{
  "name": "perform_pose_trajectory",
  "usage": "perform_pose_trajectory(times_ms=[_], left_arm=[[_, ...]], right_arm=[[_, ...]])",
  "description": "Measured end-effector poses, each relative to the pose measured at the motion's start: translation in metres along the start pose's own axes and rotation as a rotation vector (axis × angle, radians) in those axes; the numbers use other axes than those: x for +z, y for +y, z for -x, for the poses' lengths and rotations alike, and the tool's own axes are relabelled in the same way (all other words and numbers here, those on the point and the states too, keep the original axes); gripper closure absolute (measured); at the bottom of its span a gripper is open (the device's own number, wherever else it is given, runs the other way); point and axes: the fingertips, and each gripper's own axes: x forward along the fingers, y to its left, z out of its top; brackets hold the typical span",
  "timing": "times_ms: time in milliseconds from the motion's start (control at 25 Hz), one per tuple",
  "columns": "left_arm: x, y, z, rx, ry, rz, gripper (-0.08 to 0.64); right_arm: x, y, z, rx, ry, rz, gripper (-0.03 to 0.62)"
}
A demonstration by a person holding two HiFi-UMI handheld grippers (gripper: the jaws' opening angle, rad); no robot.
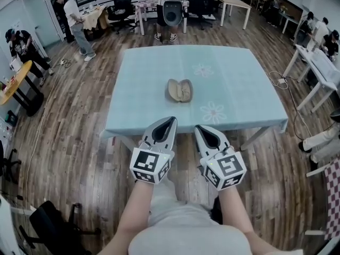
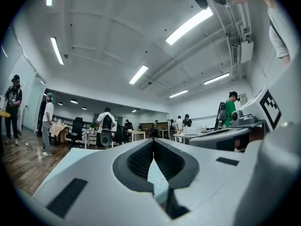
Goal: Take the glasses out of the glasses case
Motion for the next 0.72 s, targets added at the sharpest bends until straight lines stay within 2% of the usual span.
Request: perform_pose_trajectory(times_ms=[320,720], left_arm=[[-0.001,0.038,-0.038,-0.02,-0.006,0.015,0.551],[-0.015,0.092,-0.089,-0.05,0.018,0.034,0.551]], right_arm=[[0.006,-0.019,-0.051,-0.01,0.001,0.011,0.584],[-0.007,-0.047,-0.119,-0.039,0.051,0.008,0.584]])
